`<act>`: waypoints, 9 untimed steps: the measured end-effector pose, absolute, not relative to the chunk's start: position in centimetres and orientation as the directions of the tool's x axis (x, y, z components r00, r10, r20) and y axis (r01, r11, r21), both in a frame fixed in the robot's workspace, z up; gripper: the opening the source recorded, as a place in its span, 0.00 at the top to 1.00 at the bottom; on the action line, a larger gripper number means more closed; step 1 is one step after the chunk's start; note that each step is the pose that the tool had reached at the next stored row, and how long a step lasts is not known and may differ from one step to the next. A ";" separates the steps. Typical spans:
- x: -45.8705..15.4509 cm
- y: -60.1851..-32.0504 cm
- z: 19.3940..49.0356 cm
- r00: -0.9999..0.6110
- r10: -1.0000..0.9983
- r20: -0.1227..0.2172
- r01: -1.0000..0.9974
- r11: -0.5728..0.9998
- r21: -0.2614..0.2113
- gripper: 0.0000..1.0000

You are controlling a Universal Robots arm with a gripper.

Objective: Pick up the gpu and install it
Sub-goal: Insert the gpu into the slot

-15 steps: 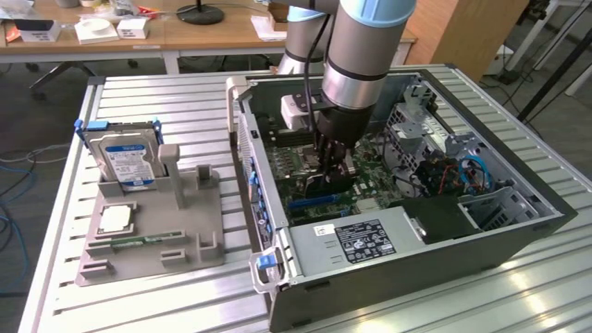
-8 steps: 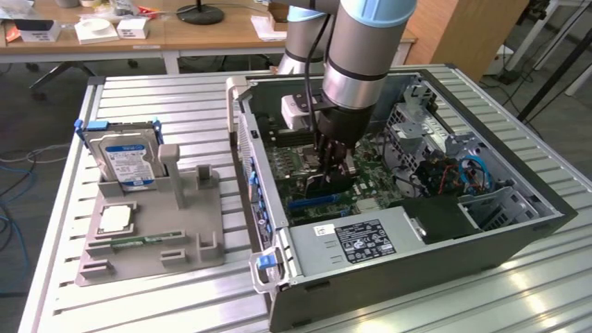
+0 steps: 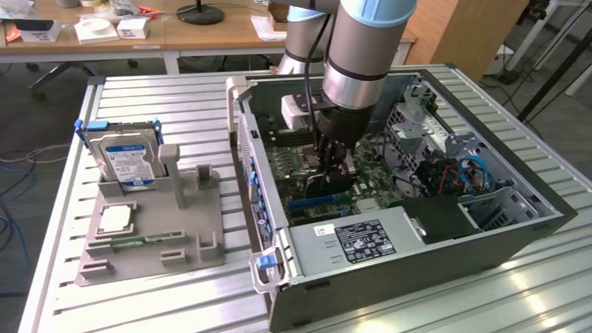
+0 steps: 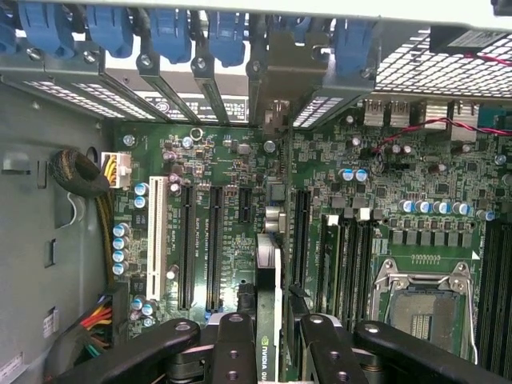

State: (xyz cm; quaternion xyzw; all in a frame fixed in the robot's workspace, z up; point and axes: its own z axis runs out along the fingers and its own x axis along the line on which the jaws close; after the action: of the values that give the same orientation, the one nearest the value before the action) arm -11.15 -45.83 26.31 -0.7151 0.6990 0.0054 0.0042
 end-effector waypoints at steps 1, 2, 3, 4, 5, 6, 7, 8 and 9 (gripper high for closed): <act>-11.2 -45.8 26.3 0.022 -1.000 -0.014 -1.000 -0.022 0.002 0.73; -11.2 -45.8 26.3 0.022 -1.000 -0.014 -1.000 -0.022 0.002 0.73; -11.2 -45.8 26.3 0.022 -1.000 -0.014 -1.000 -0.022 0.001 0.73; -11.2 -45.8 26.3 0.022 -1.000 -0.014 -1.000 -0.022 0.002 0.73; -11.2 -45.8 26.3 0.021 -1.000 -0.014 -1.000 -0.021 0.001 0.73; -11.2 -45.8 26.3 0.018 -1.000 -0.014 -1.000 -0.018 0.002 0.73; -11.2 -45.8 26.3 0.013 -1.000 -0.014 -1.000 -0.013 0.002 0.73; -11.2 -45.8 26.3 0.010 -1.000 -0.014 -1.000 -0.010 0.002 0.73; -11.2 -45.8 26.3 0.010 -1.000 -0.014 -1.000 -0.010 0.002 0.73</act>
State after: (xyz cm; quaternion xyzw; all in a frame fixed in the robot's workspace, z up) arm -11.15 -45.83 26.31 -0.7105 0.7036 0.0054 0.0042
